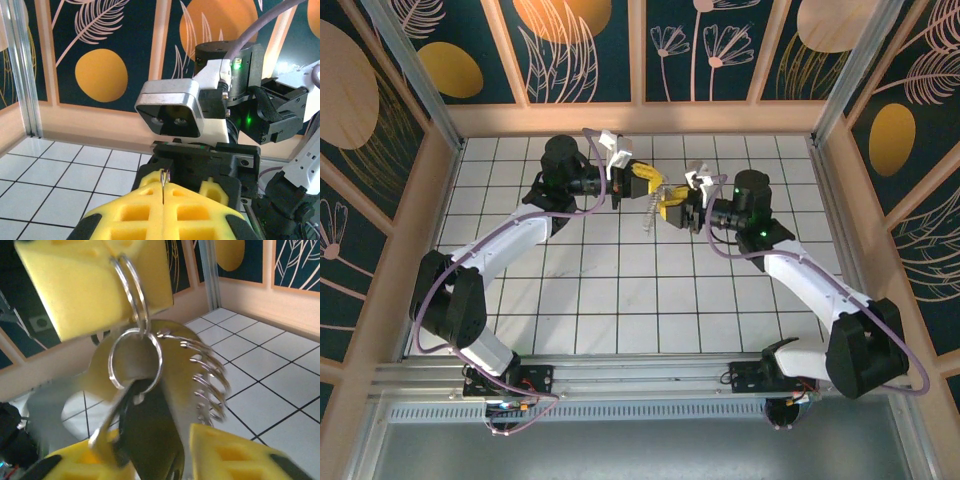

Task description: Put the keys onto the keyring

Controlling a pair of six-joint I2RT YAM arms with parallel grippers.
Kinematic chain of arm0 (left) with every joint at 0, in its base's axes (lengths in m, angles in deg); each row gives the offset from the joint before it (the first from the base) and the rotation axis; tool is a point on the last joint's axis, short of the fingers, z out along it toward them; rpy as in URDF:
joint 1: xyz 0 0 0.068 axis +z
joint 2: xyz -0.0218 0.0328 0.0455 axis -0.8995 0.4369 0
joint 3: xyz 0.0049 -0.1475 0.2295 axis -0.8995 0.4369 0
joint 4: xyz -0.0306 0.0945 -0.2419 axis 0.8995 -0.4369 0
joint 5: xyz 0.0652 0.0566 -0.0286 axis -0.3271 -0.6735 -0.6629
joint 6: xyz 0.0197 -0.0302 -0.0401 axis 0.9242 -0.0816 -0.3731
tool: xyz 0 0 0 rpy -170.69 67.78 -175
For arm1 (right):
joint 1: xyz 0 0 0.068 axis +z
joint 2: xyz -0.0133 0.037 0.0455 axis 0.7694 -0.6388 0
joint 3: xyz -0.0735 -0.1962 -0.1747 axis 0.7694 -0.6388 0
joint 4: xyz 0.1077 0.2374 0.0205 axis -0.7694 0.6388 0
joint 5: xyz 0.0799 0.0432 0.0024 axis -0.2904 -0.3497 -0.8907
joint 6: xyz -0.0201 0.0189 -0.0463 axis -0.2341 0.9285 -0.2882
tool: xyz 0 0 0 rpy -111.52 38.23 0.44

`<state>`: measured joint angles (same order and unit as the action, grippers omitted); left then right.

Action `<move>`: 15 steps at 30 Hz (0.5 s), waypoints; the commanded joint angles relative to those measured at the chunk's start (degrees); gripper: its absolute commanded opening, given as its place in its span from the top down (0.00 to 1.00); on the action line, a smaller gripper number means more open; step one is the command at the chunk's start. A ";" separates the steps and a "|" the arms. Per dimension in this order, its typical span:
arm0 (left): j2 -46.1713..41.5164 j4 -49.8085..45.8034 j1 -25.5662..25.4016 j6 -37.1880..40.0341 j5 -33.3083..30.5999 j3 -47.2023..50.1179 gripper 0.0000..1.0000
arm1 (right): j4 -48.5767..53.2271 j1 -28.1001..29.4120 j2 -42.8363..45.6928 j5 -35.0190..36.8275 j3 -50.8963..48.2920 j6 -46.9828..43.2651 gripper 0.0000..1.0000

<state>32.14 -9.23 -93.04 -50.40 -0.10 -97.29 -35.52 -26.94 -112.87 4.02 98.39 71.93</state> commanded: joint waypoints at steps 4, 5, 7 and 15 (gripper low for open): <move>0.26 4.34 -0.49 -1.28 1.38 -0.01 1.00 | -8.69 -7.44 9.94 -2.07 -6.53 7.97 0.61; 0.37 4.60 -0.49 -1.46 1.43 -0.01 1.00 | -10.10 -8.24 11.10 -1.37 -7.17 9.41 0.60; 0.69 5.46 -0.58 -2.13 1.73 0.07 1.00 | -12.30 -8.84 12.24 -0.23 -7.59 11.88 0.60; 1.75 7.89 -0.84 -4.29 2.38 0.14 1.00 | -25.13 -8.83 10.21 -1.10 -6.43 22.30 0.54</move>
<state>33.28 -5.58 -93.39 -52.95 0.97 -97.29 -51.02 -35.62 -101.33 4.45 91.48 87.75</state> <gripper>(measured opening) 0.044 0.452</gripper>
